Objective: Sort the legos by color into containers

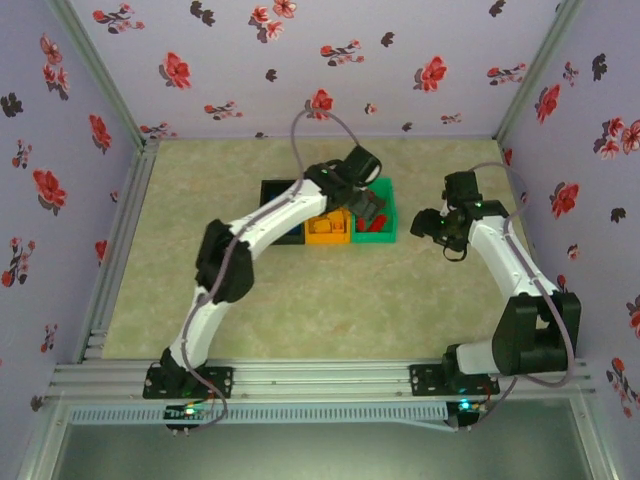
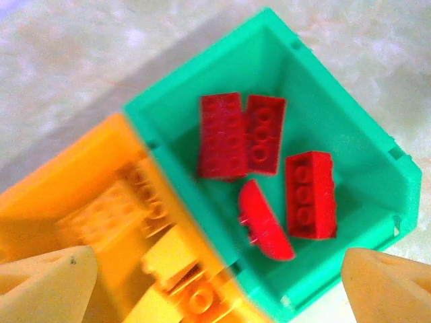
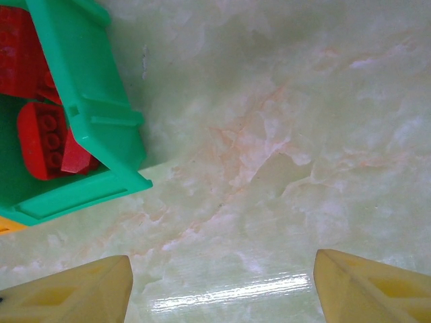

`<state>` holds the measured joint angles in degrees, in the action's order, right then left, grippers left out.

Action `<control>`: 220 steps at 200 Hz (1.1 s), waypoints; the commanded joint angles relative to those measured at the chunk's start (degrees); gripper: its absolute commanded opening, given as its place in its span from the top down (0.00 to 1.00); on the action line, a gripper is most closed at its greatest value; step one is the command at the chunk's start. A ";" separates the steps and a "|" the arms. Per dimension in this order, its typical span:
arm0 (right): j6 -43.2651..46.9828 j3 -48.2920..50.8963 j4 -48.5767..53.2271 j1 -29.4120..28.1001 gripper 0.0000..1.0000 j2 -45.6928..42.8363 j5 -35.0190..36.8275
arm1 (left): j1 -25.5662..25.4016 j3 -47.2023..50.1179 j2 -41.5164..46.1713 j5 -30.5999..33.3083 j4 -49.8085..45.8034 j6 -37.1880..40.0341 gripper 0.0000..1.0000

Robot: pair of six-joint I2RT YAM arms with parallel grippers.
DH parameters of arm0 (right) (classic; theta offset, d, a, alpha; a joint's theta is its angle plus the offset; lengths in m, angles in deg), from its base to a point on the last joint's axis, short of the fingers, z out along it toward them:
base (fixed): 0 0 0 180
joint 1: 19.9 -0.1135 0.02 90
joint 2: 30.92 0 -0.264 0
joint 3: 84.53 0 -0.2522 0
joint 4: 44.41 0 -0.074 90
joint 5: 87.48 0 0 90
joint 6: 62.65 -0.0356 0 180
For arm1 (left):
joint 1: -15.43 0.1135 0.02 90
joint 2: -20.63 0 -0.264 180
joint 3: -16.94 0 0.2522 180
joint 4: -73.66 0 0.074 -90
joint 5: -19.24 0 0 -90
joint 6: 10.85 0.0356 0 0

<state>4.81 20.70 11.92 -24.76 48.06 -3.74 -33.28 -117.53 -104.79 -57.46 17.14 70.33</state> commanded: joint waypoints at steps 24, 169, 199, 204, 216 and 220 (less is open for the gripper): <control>0.09 -1.64 -0.71 0.30 0.27 1.58 -0.24 | 2.85 11.97 17.45 5.94 4.62 0.10 0.04; 1.93 -7.81 -3.00 0.29 0.00 2.08 0.39 | 21.17 33.05 48.15 9.12 -7.60 -0.48 0.00; 1.45 -11.52 0.08 0.34 0.00 2.74 4.10 | 26.71 32.91 51.28 8.99 -11.51 -2.22 0.00; 1.16 -11.91 0.31 0.30 0.01 2.72 4.71 | 27.67 32.85 51.46 8.88 -12.04 -2.53 0.00; 0.63 -12.52 0.57 0.38 0.00 2.59 6.04 | 29.86 32.08 51.18 8.78 -13.66 -3.73 0.00; 0.47 -12.54 0.50 0.38 0.00 2.49 6.35 | 30.82 31.70 50.96 8.48 -14.45 -3.98 0.00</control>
<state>5.92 10.54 10.17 -24.76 49.98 -1.45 -6.02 -85.16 -53.71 -49.24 8.29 69.17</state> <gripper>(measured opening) 0.995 0.996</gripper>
